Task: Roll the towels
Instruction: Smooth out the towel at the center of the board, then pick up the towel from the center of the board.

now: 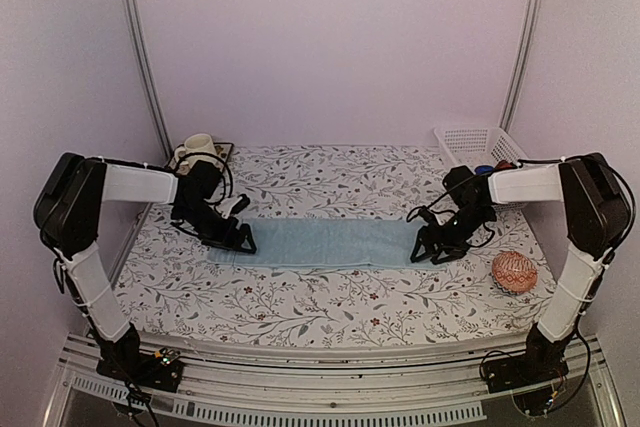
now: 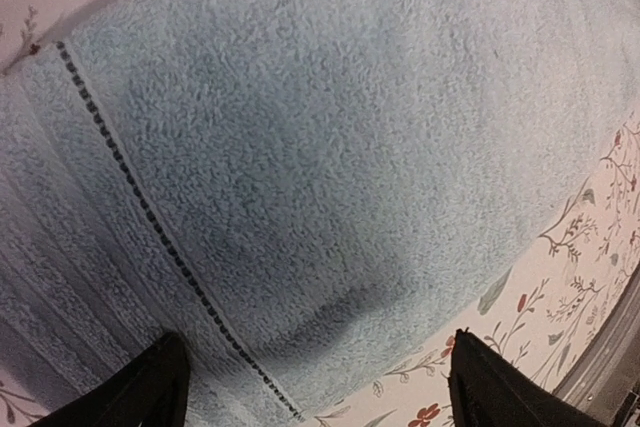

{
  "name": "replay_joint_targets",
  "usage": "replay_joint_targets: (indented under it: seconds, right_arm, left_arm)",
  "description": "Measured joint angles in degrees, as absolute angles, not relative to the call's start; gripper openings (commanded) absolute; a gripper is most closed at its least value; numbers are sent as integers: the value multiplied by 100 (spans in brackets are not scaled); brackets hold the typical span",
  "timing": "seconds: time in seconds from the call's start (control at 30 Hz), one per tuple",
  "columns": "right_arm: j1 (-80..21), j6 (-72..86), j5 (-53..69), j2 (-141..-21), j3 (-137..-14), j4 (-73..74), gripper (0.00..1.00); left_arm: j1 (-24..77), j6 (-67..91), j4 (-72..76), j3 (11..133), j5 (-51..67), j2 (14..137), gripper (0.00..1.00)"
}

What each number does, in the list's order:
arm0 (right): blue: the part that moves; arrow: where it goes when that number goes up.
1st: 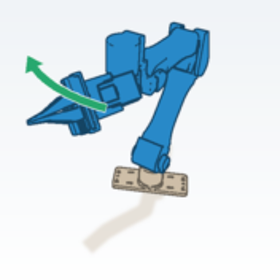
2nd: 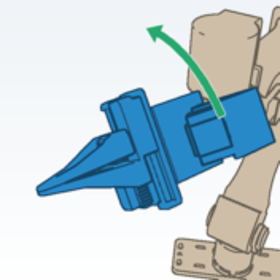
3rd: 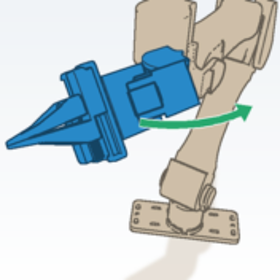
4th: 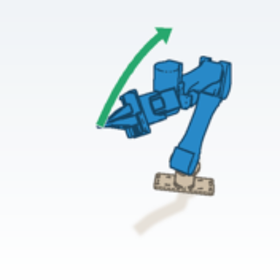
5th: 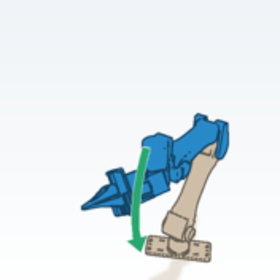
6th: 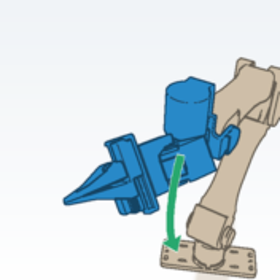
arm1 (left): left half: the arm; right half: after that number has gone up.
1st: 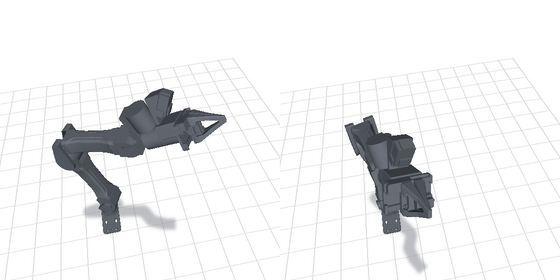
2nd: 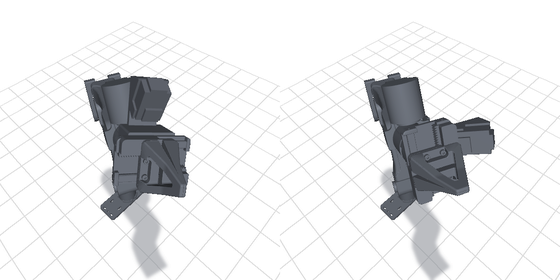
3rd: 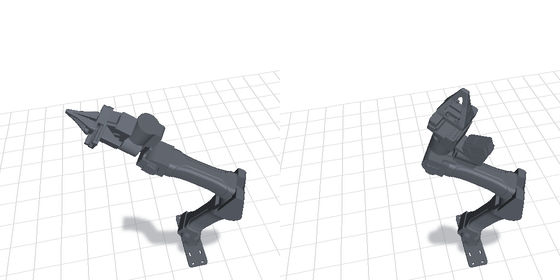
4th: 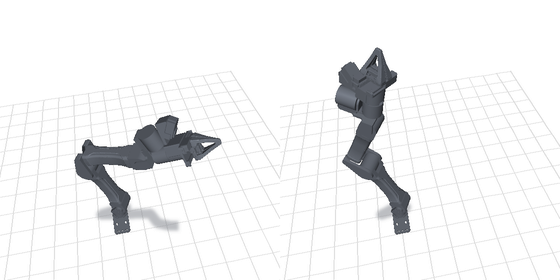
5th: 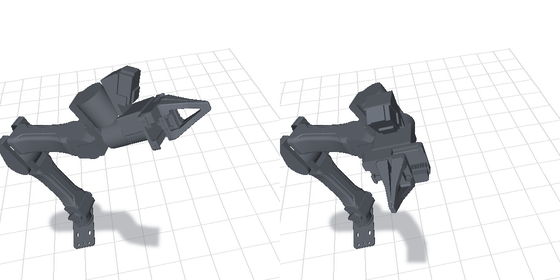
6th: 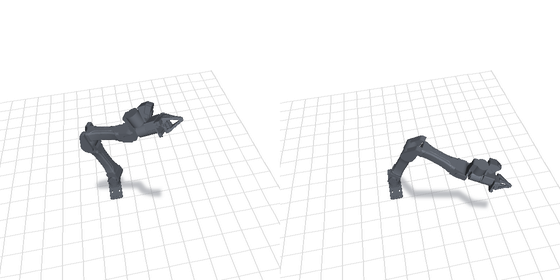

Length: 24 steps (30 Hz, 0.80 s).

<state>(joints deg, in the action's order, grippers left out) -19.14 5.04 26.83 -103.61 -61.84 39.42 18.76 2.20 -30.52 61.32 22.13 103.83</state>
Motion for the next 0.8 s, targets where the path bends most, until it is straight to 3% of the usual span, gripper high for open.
replay_joint_targets:
  seconds: [0.8]
  right_arm:
    - [-1787, 613, 1929, -10182, -6759, 4217, 83]
  left_arm:
    - [1938, 220, -3144, 6521, 2383, 10311, 97]
